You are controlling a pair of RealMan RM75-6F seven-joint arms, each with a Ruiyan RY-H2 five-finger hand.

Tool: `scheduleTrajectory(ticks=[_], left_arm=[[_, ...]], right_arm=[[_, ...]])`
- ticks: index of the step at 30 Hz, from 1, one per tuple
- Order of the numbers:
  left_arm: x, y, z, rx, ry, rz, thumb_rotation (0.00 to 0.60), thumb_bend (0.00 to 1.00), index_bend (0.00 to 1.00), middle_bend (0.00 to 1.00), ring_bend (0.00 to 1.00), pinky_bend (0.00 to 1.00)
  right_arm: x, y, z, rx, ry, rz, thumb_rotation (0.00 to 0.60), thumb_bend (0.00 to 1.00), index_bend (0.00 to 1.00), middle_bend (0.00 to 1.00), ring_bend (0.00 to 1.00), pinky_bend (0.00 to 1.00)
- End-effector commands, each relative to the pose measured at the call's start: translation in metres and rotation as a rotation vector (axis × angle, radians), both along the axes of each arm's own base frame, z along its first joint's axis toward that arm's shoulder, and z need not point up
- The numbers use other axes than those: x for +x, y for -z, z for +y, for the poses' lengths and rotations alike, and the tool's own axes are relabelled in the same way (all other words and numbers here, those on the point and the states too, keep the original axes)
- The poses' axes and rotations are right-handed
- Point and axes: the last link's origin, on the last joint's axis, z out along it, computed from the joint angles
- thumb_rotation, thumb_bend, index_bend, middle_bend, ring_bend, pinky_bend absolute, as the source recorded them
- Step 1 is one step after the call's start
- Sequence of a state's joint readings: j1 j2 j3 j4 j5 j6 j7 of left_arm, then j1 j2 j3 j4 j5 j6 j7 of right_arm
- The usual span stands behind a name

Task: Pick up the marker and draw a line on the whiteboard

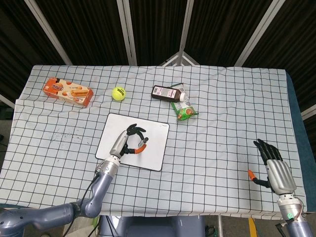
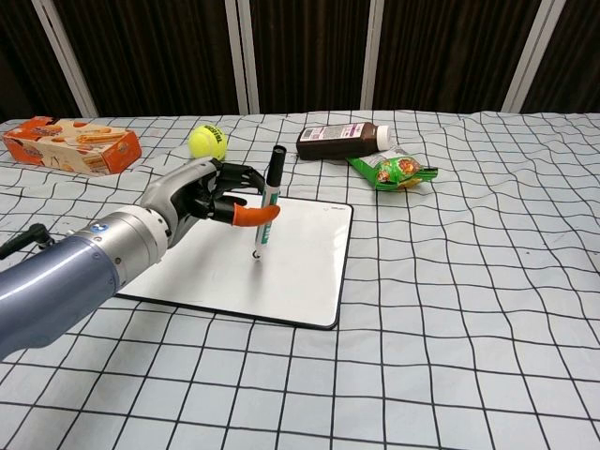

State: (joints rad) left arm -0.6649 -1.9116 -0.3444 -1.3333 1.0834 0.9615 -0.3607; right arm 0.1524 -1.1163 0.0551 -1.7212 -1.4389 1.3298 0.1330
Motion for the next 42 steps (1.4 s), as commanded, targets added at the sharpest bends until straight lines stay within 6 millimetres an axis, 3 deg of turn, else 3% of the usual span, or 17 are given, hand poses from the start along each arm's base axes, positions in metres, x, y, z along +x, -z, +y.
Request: scheduleTrajectory(ticks=[1,11,20,42], left_arm=[[0.0,-0.005,-0.002,0.012,-0.001,-0.018,0.6,0.52,0.73,0.27,0.06,0.11],[-0.001,-0.025,0.019,0.092,0.009,-0.018,0.6,0.52,0.73,0.27,0.06,0.11],[0.006,-0.018,0.046,0.084,0.042,0.051,0.6,0.52,0.73,0.27,0.06,0.11],[0.012,0.005,0.042,0.028,0.042,0.062,0.6,0.51,0.73,0.27,0.06,0.11]], right_arm=[[0.0,0.0,0.0,-0.001,0.0,-0.001,0.6,0.33,0.0,0.0,0.0,0.0],[0.0,0.0,0.0,0.004,0.002,-0.003,0.6,0.33,0.0,0.0,0.0,0.0],[-0.002,0.0,-0.002,0.008,0.01,-0.009,0.6,0.33,0.0,0.0,0.0,0.0],[-0.002,-0.001,-0.002,0.012,0.012,-0.016,0.6,0.33,0.0,0.0,0.0,0.0]])
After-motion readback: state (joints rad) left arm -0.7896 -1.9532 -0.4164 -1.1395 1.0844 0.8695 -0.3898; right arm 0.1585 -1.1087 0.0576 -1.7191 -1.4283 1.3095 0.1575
